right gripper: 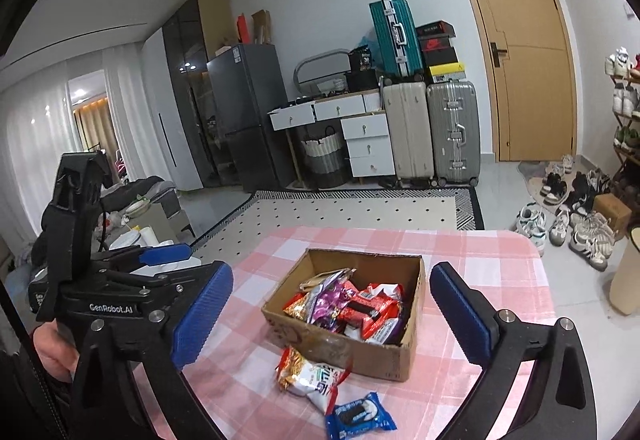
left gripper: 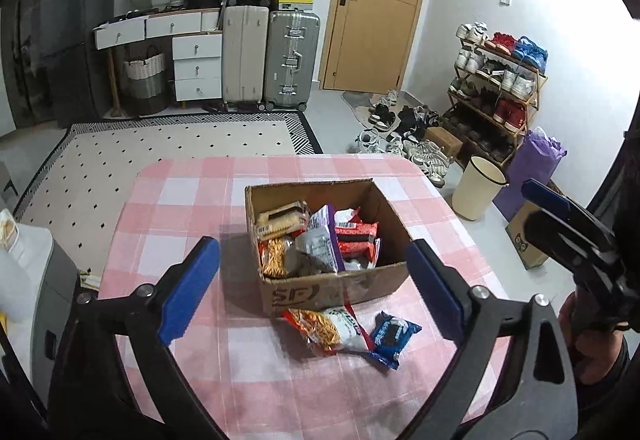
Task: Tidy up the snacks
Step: 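Withdraw both grippers back toward the noodle bag and Oreo pack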
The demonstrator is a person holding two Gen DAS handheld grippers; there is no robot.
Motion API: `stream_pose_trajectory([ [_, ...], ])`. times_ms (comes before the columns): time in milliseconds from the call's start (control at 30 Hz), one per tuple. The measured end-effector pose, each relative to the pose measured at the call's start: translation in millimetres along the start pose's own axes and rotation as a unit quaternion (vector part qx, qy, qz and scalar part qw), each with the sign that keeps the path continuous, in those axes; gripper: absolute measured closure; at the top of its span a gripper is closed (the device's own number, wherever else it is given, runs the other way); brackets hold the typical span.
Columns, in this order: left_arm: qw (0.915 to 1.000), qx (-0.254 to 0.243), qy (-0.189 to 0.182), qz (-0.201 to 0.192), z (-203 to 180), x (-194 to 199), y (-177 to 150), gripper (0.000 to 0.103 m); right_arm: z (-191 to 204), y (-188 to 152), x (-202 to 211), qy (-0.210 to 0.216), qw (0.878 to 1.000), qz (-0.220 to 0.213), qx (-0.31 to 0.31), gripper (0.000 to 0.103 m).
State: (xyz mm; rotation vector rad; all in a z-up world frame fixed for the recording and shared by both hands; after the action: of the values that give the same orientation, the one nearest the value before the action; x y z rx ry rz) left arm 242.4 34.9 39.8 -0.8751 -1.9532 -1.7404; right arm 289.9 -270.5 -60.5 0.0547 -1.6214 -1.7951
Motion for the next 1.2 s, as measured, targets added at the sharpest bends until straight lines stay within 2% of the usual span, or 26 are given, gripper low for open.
stream_pose_trajectory([
  [100,0.9995,0.02,0.024,-0.01,8.4,4.3,-9.5,0.001,5.5,-4.7,6.8,0.0,1.0,-0.002,0.015,0.002],
  [300,0.9991,0.021,0.035,-0.01,11.0,10.8,-25.5,0.001,5.2,-17.6,17.5,-0.006,1.0,0.002,0.009,0.001],
  [433,0.9994,0.011,0.031,-0.01,7.6,12.1,-42.5,0.001,3.8,-33.6,24.1,-0.012,1.0,0.004,0.005,0.001],
  [567,0.9997,0.002,0.024,0.006,4.7,6.1,-56.5,0.001,1.8,-46.7,29.2,-0.016,1.0,0.006,0.002,0.001],
  [667,0.9997,-0.001,0.025,-0.002,2.0,8.9,-65.2,0.001,1.6,-57.3,32.4,-0.023,1.0,0.009,0.005,0.001],
  [733,0.9996,-0.001,0.028,-0.006,1.6,9.7,-69.3,0.001,2.1,-64.8,30.5,-0.023,1.0,0.015,0.005,0.001],
  [933,0.9994,0.013,0.025,0.022,7.8,-7.3,-92.5,0.001,3.7,-92.8,20.3,-0.023,0.999,0.035,-0.005,0.001],
  [1200,0.9988,0.021,0.016,0.042,13.5,-33.6,-120.1,0.001,-8.4,-139.9,-17.1,-0.034,0.995,0.093,-0.025,0.001],
])
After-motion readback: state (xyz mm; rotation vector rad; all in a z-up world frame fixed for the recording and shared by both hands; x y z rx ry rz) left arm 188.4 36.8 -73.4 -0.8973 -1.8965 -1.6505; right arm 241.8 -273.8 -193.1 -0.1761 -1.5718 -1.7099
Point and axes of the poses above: each gripper's, at about its wrist camera, not at the fingertips, and x roughly against the way its jaws point, z to its left, y to its top, the point moved 3 cm from there along -x, roughly the way its jaws point, and after that the axes turned 3 degrees about z, right-handed, at the moved point
